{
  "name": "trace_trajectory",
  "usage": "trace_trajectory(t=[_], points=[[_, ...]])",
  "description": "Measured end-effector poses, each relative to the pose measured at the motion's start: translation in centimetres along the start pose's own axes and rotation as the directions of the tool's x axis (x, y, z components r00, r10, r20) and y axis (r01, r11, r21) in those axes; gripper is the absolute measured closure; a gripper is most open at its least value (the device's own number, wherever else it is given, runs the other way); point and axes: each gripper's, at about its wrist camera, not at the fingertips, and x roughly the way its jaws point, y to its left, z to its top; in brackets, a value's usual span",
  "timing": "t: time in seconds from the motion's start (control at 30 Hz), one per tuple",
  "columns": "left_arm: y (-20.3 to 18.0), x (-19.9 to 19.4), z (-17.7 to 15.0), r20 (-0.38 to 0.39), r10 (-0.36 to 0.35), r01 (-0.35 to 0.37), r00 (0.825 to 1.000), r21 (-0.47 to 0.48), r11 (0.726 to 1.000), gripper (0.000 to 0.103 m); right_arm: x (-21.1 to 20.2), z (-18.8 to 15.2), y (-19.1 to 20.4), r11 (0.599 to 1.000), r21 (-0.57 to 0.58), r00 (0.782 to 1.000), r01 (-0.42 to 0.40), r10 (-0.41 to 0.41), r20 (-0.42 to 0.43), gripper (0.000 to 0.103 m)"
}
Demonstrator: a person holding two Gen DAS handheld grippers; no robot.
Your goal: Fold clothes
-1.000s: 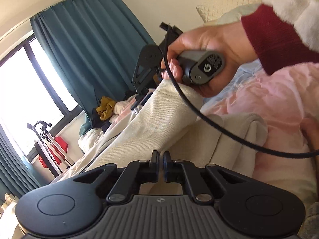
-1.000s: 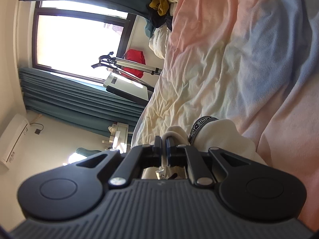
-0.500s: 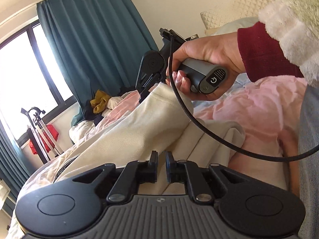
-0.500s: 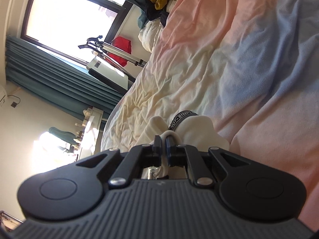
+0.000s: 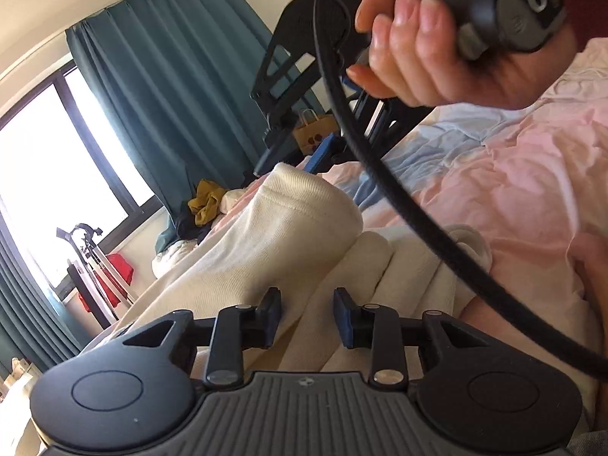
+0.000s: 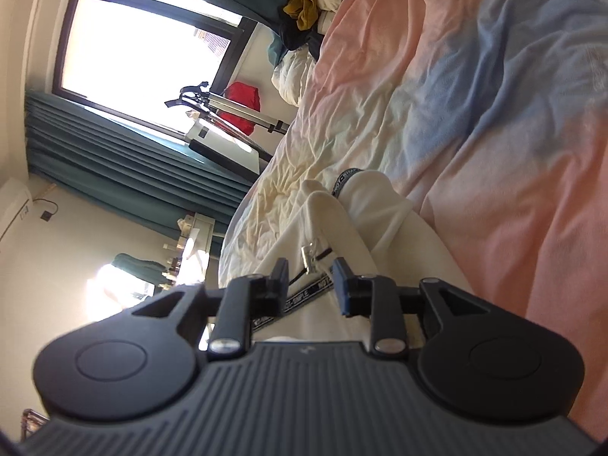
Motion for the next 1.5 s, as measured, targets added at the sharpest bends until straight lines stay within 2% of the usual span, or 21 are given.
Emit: trace_trajectory(t=[0.03,0.07,0.17,0.33,0.5,0.63,0.7,0.8,0.87,0.9,1.03,1.07,1.13,1.27,1.33,1.4,1.43,1.47,1.5], points=[[-0.1,0.2,0.0,0.004,0.002,-0.002,1.0,0.012,1.0,0.081,-0.1,-0.4,-0.2,1.0,0.007,1.0,-0.003,0.004,-0.005,0.061],[-0.1,0.4,0.0,0.007,0.0,0.0,1.0,0.013,1.0,0.089,-0.2,-0.6,-0.3,1.0,0.012,1.0,-0.003,0.003,-0.013,0.06],[0.3,0.4,-0.1,0.022,-0.015,0.015,1.0,-0.015,1.0,0.096,0.0,-1.0,-0.7,0.999,0.03,0.999,-0.014,0.015,-0.032,0.06],[0.5,-0.9,-0.3,0.057,-0.035,0.039,0.998,-0.062,0.997,0.098,1.7,-0.5,-1.2,0.999,0.051,0.998,0.013,-0.01,-0.058,0.058],[1.7,-2.3,-0.4,0.052,-0.069,0.075,0.996,-0.117,0.99,0.099,2.2,0.0,-2.3,0.996,0.083,0.998,0.024,-0.019,-0.054,0.058],[2.0,-2.8,-0.6,0.059,-0.07,0.077,0.996,-0.109,0.991,0.098,2.2,0.4,-2.3,0.997,0.067,0.999,0.036,-0.034,-0.029,0.059],[1.9,-3.2,-0.6,0.073,-0.071,0.079,0.995,-0.119,0.99,0.097,2.4,0.5,-2.3,0.998,0.067,0.999,0.017,-0.015,-0.03,0.059],[2.4,-4.2,-0.3,0.105,-0.081,0.096,0.991,-0.151,0.984,0.089,2.3,0.6,-1.8,0.997,0.062,0.999,-0.043,0.045,-0.023,0.059],[2.7,-5.1,0.1,0.135,-0.078,0.098,0.988,-0.151,0.984,0.073,2.4,0.7,-1.2,0.996,0.046,0.996,-0.082,0.083,-0.026,0.058],[3.0,-5.5,0.4,0.148,-0.071,0.094,0.986,-0.151,0.984,0.069,2.7,0.8,-1.0,0.996,0.036,0.996,-0.085,0.086,-0.033,0.058],[5.1,-4.9,1.9,0.165,-0.098,0.127,0.981,-0.177,0.976,0.063,4.8,2.0,-0.7,0.998,0.022,0.996,-0.059,0.061,-0.065,0.059],[5.5,-4.3,2.2,0.163,-0.114,0.142,0.98,-0.169,0.975,0.057,5.3,2.1,-0.6,0.998,0.011,0.995,-0.059,0.059,-0.077,0.059],[5.9,-3.2,2.7,0.16,-0.14,0.163,0.977,-0.137,0.977,0.052,5.9,2.4,-0.2,0.998,-0.027,0.993,-0.064,0.061,-0.097,0.059],[6.1,-0.3,2.9,0.098,-0.176,0.181,0.979,-0.048,0.982,0.049,7.1,2.9,0.4,0.992,-0.093,0.988,-0.084,0.071,-0.137,0.059],[6.2,0.8,2.6,0.075,-0.192,0.196,0.978,-0.045,0.98,0.049,7.5,2.9,0.6,0.989,-0.114,0.985,-0.093,0.075,-0.152,0.063],[6.3,1.4,2.0,0.061,-0.213,0.216,0.975,-0.052,0.975,0.054,7.9,2.8,0.9,0.985,-0.149,0.985,-0.085,0.06,-0.163,0.083],[6.2,1.4,1.7,0.053,-0.23,0.233,0.972,-0.057,0.971,0.07,8.0,2.7,1.1,0.983,-0.161,0.985,-0.086,0.06,-0.16,0.093],[6.2,1.3,1.4,0.05,-0.243,0.246,0.969,-0.062,0.967,0.094,8.0,2.7,1.3,0.981,-0.173,0.986,-0.088,0.06,-0.157,0.094],[6.2,1.1,1.0,0.053,-0.251,0.254,0.967,-0.066,0.965,0.097,8.1,2.7,1.5,0.979,-0.186,0.986,-0.089,0.061,-0.154,0.094]])
